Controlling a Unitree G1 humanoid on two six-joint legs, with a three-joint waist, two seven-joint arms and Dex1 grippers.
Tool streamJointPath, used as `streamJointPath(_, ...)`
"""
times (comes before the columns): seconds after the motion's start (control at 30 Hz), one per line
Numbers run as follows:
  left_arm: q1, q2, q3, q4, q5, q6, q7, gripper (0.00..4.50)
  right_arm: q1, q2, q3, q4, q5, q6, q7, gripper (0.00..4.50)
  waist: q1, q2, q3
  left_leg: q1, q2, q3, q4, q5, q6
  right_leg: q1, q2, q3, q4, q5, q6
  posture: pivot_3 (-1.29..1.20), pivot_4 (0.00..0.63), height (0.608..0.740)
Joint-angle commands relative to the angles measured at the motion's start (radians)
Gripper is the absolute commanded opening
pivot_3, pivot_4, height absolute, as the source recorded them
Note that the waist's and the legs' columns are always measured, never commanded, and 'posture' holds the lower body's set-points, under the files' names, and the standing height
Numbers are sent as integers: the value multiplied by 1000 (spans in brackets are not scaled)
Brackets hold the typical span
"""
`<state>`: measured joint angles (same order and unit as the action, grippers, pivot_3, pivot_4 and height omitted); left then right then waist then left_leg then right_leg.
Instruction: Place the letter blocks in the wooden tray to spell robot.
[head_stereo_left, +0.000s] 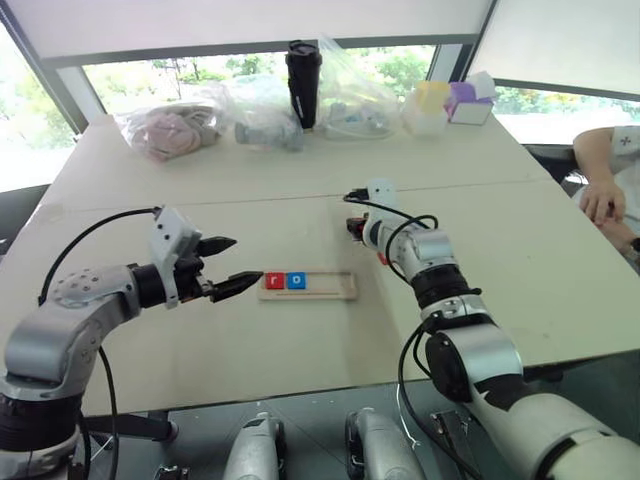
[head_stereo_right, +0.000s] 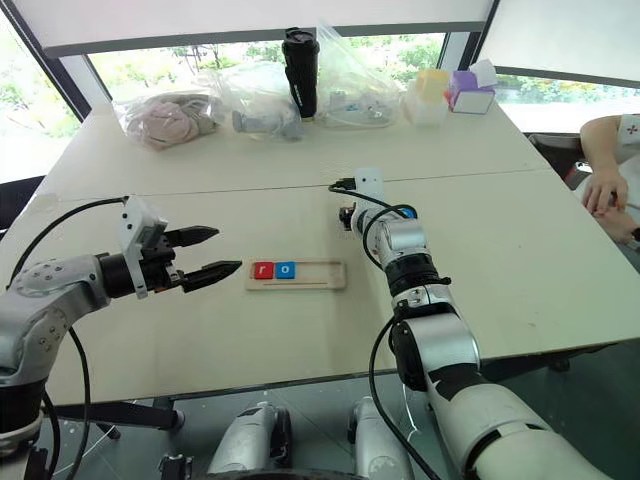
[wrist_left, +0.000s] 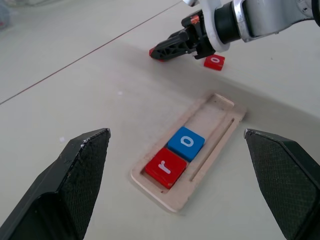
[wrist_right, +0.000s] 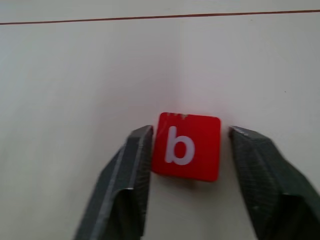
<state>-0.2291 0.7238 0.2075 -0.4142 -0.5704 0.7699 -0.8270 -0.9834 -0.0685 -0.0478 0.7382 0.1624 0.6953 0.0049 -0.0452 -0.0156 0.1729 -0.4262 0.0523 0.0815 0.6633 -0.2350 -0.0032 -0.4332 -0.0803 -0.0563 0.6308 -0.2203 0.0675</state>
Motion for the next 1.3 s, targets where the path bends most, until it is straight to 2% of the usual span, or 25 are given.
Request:
streamJointPath(0.03,-5,-2,-6,-8,7,-38,12,4500,22,20,16,19,-28,26,-11,1171,-2,0,0,0,0,0,0,0,0,0,0,0,0,0,0,0,150,740)
streamJointPath(0.17,-9,-5,-31,14,19,-66,15,4500,36,-8,15,-52,-48,25,-3,1171,0,0,0,0,0,0,-1,0,0,0,0,0,0,0,0,0,150,740)
streamJointPath(0.3,-16,2,-43,29,10,-74,-6,4500,120,-158,33,-420,-49,113,99,1171,18,3,1,-2,0,-1,-1,0,0,-1,-1,0,-1,0,0,0,150,740)
streamJointPath(0.4,-17,14,-50,35,5,-76,-28,4500,253,-292,-19,-778,83,430,211,1171,33,4,2,-9,-1,0,-1,0,0,-8,-3,1,-1,0,1,0,150,740)
streamJointPath(0.47,-18,29,-65,38,14,-81,-44,4500,336,-310,-144,-965,141,653,210,1171,34,3,2,-13,-1,0,-1,0,0,-11,-3,0,-2,0,1,0,150,740)
streamJointPath(0.57,-26,46,-91,50,22,-87,-69,4500,457,-282,-278,-1233,162,886,194,1171,33,3,2,-13,-1,-1,-1,0,0,-11,-1,-2,-1,0,2,0,150,740)
streamJointPath(0.73,-63,53,-120,70,15,-92,-100,4500,660,-163,-298,-1468,212,919,112,1171,26,5,2,-12,0,-2,-2,0,0,-12,1,-2,-1,0,-1,0,150,740)
streamJointPath(0.83,-79,60,-149,93,40,-110,-118,4500,716,-66,-284,-1508,189,919,23,1171,27,5,2,-11,0,-2,-1,-1,0,-12,0,-2,-1,0,0,0,150,740)
streamJointPath(1.0,-99,51,-174,117,54,-127,-123,4500,695,83,-243,-1509,124,919,-116,1171,28,6,3,-13,0,-2,-1,-1,0,-13,-1,-1,-2,1,-2,0,150,740)
streamJointPath(1.2,-93,51,-169,116,57,-131,-119,4500,679,145,-169,-1510,84,919,-184,1171,30,6,3,-17,-1,-1,-1,0,0,-17,-1,-1,-2,0,0,0,150,740)
streamJointPath(1.3,-84,52,-163,113,58,-132,-116,4500,675,141,-162,-1508,75,919,-189,2644,29,6,3,-17,-1,-1,-1,0,0,-17,-1,-1,-2,0,0,0,150,740)
